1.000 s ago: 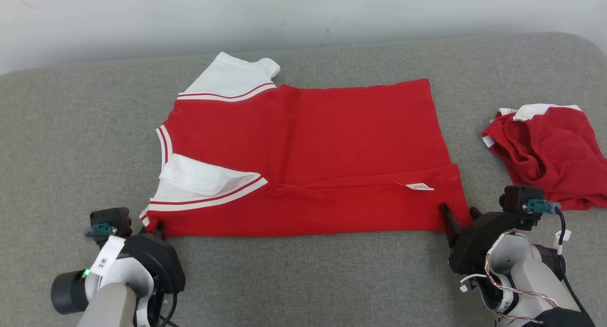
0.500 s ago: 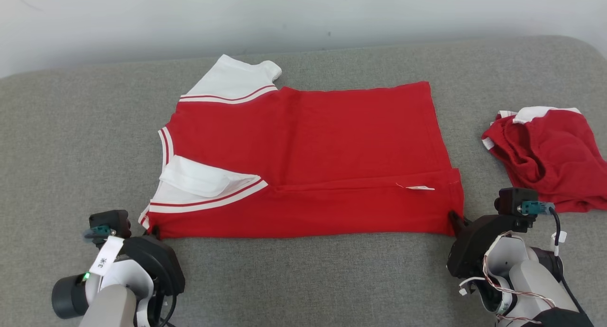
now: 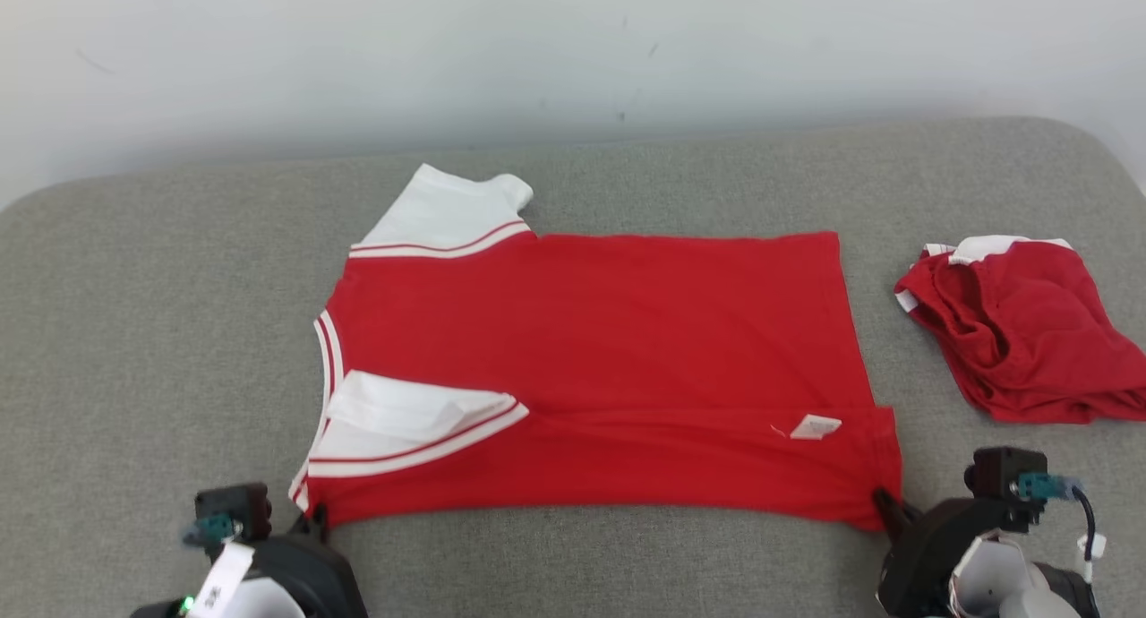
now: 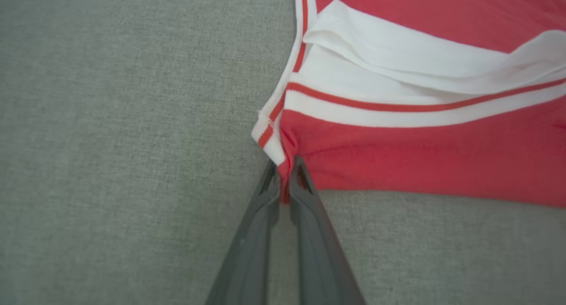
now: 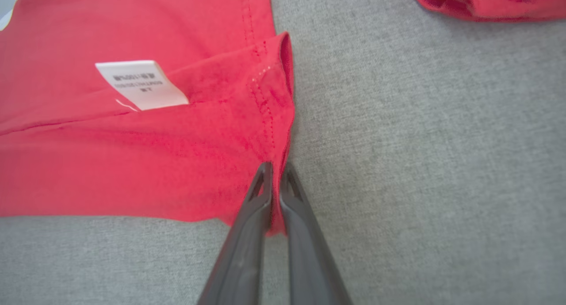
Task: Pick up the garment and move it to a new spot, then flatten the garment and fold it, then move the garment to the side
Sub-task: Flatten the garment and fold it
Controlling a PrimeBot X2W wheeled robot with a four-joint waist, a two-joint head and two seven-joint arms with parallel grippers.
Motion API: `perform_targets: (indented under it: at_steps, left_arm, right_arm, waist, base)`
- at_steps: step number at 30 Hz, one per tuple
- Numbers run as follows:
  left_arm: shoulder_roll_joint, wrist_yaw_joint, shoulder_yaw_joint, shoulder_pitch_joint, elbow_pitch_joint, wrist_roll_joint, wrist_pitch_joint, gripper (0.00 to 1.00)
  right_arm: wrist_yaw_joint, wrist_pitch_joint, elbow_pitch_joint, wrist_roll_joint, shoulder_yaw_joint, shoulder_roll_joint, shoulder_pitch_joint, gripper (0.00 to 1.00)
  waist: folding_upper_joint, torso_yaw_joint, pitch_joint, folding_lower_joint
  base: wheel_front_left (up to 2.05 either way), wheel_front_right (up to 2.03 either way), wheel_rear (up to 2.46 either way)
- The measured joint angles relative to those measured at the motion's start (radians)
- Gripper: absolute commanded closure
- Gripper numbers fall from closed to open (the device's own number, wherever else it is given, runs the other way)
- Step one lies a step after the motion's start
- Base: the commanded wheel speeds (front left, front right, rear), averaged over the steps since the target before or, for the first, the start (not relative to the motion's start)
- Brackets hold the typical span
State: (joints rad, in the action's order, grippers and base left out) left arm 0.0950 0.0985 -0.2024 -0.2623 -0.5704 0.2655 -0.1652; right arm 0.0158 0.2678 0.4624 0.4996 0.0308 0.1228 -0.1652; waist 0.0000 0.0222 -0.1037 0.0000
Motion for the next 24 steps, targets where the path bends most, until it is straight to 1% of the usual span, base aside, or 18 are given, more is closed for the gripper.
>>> perform_targets:
  at_steps: [5, 7, 11, 12, 16, 21, 24]
  left_arm:
    - [0.002, -0.013, -0.007, 0.101, 0.088, 0.009, 0.007, 1.00]
    - [0.007, -0.017, -0.007, 0.143, 0.128, 0.009, 0.007, 1.00]
    - [0.025, -0.020, -0.026, 0.259, 0.218, 0.009, -0.015, 1.00]
    - [0.025, -0.020, -0.026, 0.259, 0.218, 0.009, -0.015, 1.00]
    - [0.030, -0.021, -0.045, 0.338, 0.290, 0.009, -0.047, 1.00]
    - [0.049, -0.019, -0.040, 0.403, 0.367, 0.010, -0.084, 1.00]
    - [0.060, -0.017, -0.034, 0.431, 0.400, 0.016, -0.112, 1.00]
  right_arm:
    - [-0.007, 0.012, -0.075, 0.031, -0.026, 0.016, 0.100, 1.00]
    - [-0.016, 0.023, -0.106, 0.038, -0.029, 0.022, 0.136, 1.00]
    - [-0.016, 0.049, -0.180, 0.043, -0.039, 0.041, 0.204, 1.00]
    - [-0.016, 0.049, -0.180, 0.043, -0.039, 0.041, 0.204, 1.00]
    - [-0.014, 0.072, -0.244, 0.051, -0.049, 0.049, 0.268, 1.00]
    - [0.007, 0.102, -0.325, 0.055, -0.050, 0.046, 0.350, 1.00]
    - [0.027, 0.116, -0.363, 0.061, -0.060, 0.043, 0.378, 1.00]
  waist:
    - [0.0000, 0.008, 0.029, 0.0000]
    - [0.0000, 0.013, 0.040, 0.0000]
    - [0.0000, 0.021, 0.067, 0.0000]
    - [0.0000, 0.021, 0.067, 0.0000]
    - [-0.0001, 0.028, 0.085, -0.0001]
    - [0.0000, 0.038, 0.101, -0.0001]
    - [0.0000, 0.038, 0.101, -0.0001]
  base:
    - [0.00, 0.00, 0.00]
    - [0.00, 0.00, 0.00]
    - [0.00, 0.00, 0.00]
    - [0.00, 0.00, 0.00]
    - [0.00, 0.00, 0.00]
    - [0.00, 0.00, 0.00]
    - [0.00, 0.00, 0.00]
